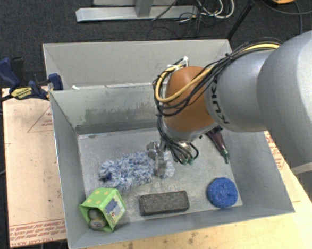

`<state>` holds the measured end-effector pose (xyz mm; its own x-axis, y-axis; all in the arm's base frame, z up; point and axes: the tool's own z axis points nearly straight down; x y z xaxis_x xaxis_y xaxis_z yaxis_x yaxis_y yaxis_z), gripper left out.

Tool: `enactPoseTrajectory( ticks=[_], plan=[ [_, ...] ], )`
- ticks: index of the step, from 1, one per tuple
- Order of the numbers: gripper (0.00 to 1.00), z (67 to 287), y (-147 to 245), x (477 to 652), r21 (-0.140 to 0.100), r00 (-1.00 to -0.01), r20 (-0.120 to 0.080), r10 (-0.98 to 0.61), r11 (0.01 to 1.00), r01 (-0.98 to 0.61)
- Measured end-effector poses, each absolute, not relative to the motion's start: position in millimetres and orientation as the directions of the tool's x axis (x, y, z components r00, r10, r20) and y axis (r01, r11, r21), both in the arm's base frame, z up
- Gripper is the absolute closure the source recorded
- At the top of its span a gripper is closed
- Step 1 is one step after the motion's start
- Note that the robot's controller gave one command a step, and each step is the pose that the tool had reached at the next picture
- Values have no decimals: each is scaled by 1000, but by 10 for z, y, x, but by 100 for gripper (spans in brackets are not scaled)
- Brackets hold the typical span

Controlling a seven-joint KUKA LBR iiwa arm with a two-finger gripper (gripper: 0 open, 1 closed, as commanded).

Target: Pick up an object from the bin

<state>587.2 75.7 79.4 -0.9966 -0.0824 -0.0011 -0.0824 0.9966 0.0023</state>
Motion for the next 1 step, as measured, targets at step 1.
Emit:
enactPoseTrajectory(
  ticks=[1],
  plan=[
    [100, 2770, 952, 5830, 1, -998, 0, -57, 998, -57]
  ],
)
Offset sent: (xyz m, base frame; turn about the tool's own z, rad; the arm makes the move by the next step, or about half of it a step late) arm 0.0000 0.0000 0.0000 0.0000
